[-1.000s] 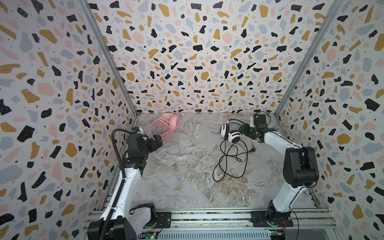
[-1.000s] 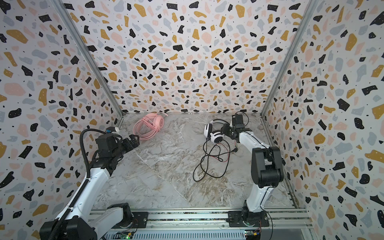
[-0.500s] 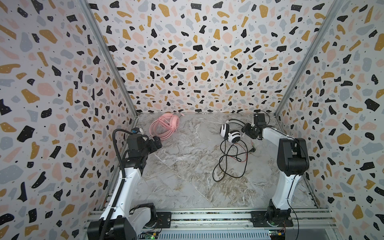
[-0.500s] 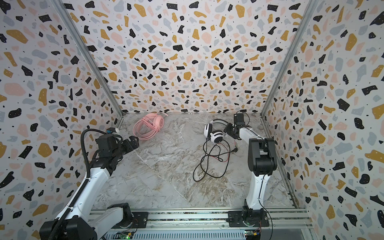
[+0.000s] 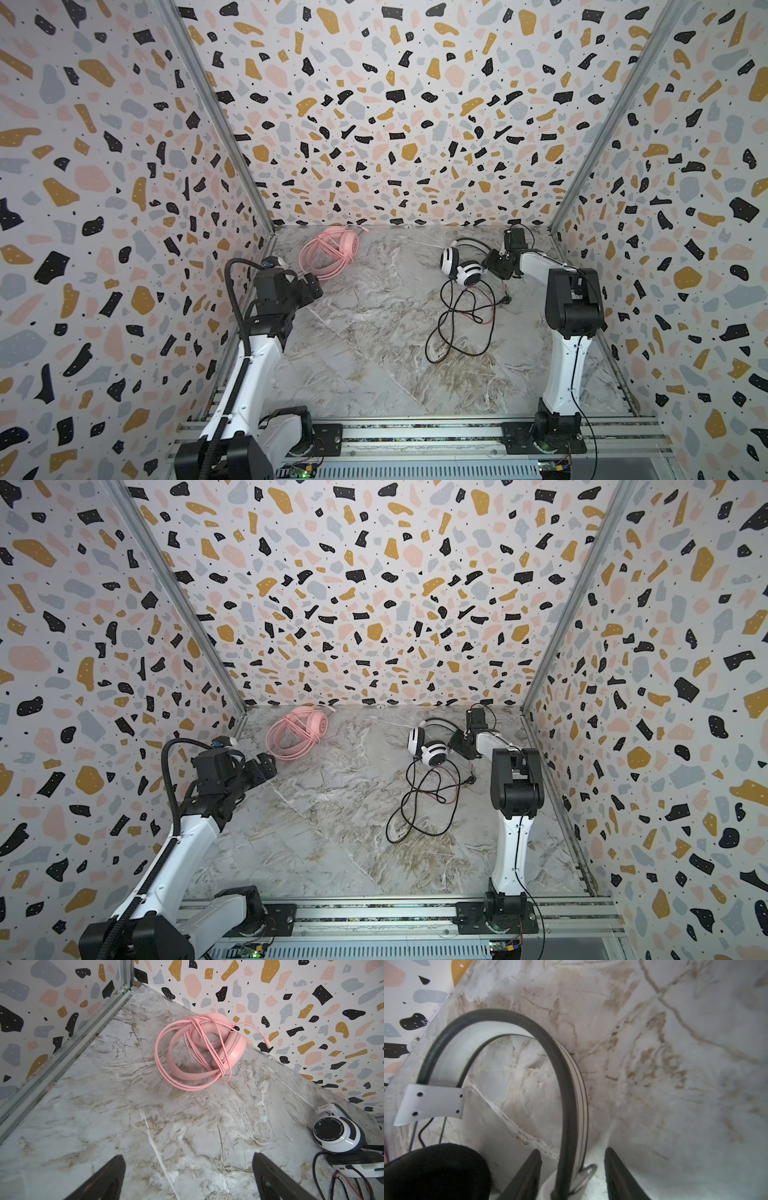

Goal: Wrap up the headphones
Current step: 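Grasp the white headset's headband with the right gripper while the left gripper approaches it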

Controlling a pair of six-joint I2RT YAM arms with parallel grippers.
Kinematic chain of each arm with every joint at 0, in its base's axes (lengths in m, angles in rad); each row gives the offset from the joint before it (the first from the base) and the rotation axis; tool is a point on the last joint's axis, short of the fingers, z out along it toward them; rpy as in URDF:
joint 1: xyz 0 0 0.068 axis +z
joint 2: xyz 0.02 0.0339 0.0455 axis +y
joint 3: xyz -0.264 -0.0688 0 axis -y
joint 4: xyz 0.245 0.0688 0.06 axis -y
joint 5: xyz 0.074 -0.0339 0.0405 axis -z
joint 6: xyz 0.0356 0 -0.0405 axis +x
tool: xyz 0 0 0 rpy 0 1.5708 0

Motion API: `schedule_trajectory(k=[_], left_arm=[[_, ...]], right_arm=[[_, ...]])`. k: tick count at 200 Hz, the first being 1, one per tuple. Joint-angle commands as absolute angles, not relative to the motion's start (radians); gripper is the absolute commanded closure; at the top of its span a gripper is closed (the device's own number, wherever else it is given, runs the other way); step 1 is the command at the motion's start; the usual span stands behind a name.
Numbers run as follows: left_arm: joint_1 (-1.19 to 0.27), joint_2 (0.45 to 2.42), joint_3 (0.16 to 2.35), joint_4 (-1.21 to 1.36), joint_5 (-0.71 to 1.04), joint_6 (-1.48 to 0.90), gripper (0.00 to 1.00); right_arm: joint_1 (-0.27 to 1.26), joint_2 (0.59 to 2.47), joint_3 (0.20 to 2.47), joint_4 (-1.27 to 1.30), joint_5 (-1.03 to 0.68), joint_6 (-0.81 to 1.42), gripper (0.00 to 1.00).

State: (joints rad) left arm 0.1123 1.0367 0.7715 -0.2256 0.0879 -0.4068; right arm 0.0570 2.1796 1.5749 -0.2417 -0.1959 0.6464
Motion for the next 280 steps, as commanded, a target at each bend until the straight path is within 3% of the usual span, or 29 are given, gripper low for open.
schedule_trajectory(k=[1,35,83,143,164,204,233,280], left_arm=[[0.119,1.021,0.785,-0.209,0.078,-0.394,0.04],[0.118,1.028,0.789,-0.216,0.082,-0.392,0.05],[0.120,1.051,0.785,-0.207,0.150,-0.382,0.06],[0.094,1.070,0.737,-0.088,0.377,-0.407,0.16],[0.040,1.111,0.755,-0.087,0.419,-0.400,0.16],[-0.089,1.155,0.784,-0.105,0.458,-0.351,0.17],[-0.214,1.180,0.813,-0.143,0.413,-0.300,0.18],[-0.337,1.256,0.885,-0.170,0.424,-0.245,0.19]], right_arm=[[0.061,2.193,1.612,-0.291,-0.198,0.628,0.60],[0.062,2.144,1.566,-0.251,-0.200,0.602,0.94],[0.158,1.952,1.474,-0.239,-0.044,0.465,0.96],[0.397,1.556,1.083,0.027,0.173,0.404,0.98],[0.473,1.477,0.974,0.120,0.170,0.382,0.98],[0.606,1.465,0.956,0.106,0.187,0.214,0.97],[0.686,1.541,1.110,-0.082,0.281,0.086,0.97],[0.752,1.558,1.134,-0.125,0.127,0.002,0.97]])
